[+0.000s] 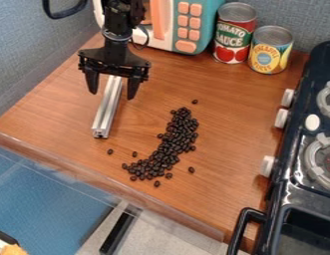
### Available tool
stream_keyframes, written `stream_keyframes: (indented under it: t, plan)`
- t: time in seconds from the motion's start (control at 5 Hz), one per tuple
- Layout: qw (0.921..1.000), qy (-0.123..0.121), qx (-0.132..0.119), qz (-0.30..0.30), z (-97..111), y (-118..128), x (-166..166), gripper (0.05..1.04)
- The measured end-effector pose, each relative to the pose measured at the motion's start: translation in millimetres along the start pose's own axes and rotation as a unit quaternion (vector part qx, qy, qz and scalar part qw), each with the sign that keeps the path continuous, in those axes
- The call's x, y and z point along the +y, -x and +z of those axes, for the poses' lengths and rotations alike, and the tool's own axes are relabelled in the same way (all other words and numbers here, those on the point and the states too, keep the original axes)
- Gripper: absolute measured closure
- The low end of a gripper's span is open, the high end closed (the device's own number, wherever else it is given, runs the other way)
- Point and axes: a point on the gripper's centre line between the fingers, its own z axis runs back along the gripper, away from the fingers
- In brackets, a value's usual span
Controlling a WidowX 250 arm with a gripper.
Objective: Sweep into pile
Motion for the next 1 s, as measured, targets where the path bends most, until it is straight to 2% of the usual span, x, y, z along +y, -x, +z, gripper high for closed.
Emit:
stream_keyframes:
  t: [0.2, 0.4, 0.6, 1.0]
  plan:
    - [0.9999, -0.011, 0.008, 0.002, -7.1, -0.4, 1.0, 0.085]
    - [0.9998, -0.017, 0.003, 0.008, -9.4, -1.7, 2.4, 0.085]
    - [0.9993, -0.026, -0.003, 0.027, -16.9, 3.6, 5.1, 0.137]
    - [0.9992, -0.025, -0.001, 0.032, -21.5, 8.9, 7.3, 0.677]
